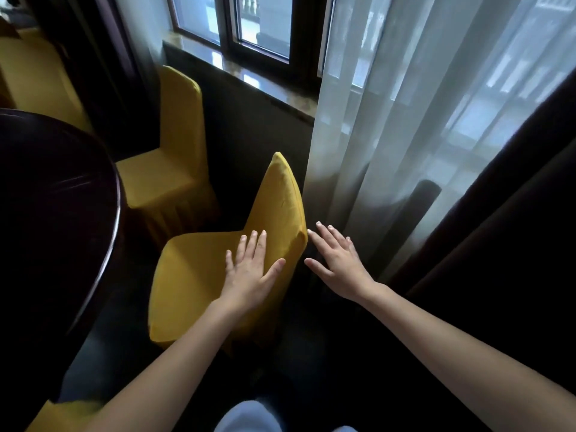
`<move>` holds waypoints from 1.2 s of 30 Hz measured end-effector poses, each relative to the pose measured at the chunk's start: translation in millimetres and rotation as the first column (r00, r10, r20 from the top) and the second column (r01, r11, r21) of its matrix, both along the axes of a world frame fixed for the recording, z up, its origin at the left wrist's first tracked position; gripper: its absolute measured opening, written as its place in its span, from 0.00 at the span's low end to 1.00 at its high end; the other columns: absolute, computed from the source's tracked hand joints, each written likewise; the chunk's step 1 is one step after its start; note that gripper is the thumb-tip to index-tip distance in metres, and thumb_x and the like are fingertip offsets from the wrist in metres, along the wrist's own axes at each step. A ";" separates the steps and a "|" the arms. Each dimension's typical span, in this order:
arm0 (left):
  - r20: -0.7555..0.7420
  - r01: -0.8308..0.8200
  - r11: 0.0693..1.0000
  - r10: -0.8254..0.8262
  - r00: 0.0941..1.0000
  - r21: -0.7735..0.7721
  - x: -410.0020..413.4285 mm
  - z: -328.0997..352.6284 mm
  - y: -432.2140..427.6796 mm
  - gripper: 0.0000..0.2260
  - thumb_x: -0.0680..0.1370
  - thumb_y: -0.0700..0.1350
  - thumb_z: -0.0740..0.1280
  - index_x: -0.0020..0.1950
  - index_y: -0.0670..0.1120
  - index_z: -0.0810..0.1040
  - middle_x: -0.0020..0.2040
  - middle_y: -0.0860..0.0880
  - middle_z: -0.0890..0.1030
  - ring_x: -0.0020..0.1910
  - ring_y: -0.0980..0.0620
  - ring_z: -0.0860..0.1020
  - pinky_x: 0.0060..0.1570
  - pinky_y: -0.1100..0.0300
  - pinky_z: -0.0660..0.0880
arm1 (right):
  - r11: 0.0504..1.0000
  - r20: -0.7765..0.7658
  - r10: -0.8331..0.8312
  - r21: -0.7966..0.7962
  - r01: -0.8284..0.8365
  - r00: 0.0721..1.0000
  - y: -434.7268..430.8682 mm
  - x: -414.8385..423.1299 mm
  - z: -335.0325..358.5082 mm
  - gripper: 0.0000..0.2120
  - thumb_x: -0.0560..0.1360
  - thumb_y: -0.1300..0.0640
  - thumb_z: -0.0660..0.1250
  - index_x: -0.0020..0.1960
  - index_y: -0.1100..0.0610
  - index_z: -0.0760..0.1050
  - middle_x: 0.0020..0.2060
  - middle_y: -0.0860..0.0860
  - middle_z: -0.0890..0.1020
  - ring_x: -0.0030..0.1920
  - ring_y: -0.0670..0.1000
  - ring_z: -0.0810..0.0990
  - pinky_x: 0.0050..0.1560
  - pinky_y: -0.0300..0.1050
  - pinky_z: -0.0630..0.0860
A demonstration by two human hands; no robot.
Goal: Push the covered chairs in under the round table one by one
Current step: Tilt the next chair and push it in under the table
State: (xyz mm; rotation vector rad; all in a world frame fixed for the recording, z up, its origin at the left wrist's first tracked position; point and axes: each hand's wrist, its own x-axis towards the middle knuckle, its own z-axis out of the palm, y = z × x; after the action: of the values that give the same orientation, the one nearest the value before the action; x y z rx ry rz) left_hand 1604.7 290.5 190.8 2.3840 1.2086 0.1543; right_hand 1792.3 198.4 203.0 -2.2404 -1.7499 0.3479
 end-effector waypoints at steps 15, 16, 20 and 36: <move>0.008 -0.055 0.991 0.057 0.998 -0.121 117.3 -5.2 147.8 0.37 0.72 0.68 0.43 0.76 0.54 0.39 0.78 0.51 0.41 0.76 0.51 0.38 0.72 0.45 0.35 | 0.963 0.167 0.255 -0.128 -0.236 0.952 196.4 114.9 29.3 0.35 0.76 0.47 0.66 0.77 0.46 0.51 0.78 0.49 0.48 0.77 0.53 0.42 0.76 0.58 0.49; 0.004 -0.069 0.989 0.070 0.998 -0.128 119.2 -7.2 151.7 0.37 0.72 0.68 0.43 0.76 0.54 0.39 0.78 0.51 0.41 0.76 0.51 0.38 0.72 0.45 0.35 | 0.945 0.200 0.309 -0.175 -0.277 0.930 205.4 120.0 26.5 0.36 0.75 0.45 0.66 0.77 0.45 0.51 0.78 0.49 0.47 0.77 0.53 0.41 0.76 0.60 0.47; -0.025 -0.147 0.976 0.144 0.989 -0.162 124.0 -15.7 164.2 0.38 0.70 0.68 0.42 0.76 0.53 0.40 0.78 0.51 0.41 0.76 0.50 0.38 0.72 0.44 0.36 | 0.839 0.275 0.529 -0.315 -0.444 0.803 241.1 145.1 15.0 0.37 0.73 0.41 0.67 0.76 0.44 0.53 0.78 0.49 0.47 0.77 0.55 0.40 0.75 0.62 0.43; 0.003 -0.360 0.589 0.525 0.851 -0.723 169.7 -52.1 98.7 0.39 0.72 0.71 0.52 0.77 0.52 0.48 0.78 0.48 0.54 0.75 0.49 0.56 0.74 0.49 0.55 | 0.379 0.127 0.924 -0.410 -0.830 0.359 349.0 183.6 -15.0 0.31 0.70 0.38 0.69 0.70 0.47 0.69 0.72 0.49 0.66 0.75 0.53 0.56 0.73 0.62 0.50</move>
State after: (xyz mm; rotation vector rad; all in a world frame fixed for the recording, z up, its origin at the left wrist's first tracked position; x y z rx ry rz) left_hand 1774.4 389.2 138.7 1.3261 1.4150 0.0830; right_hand 1975.9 547.3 188.1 -1.2058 -3.2242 0.4378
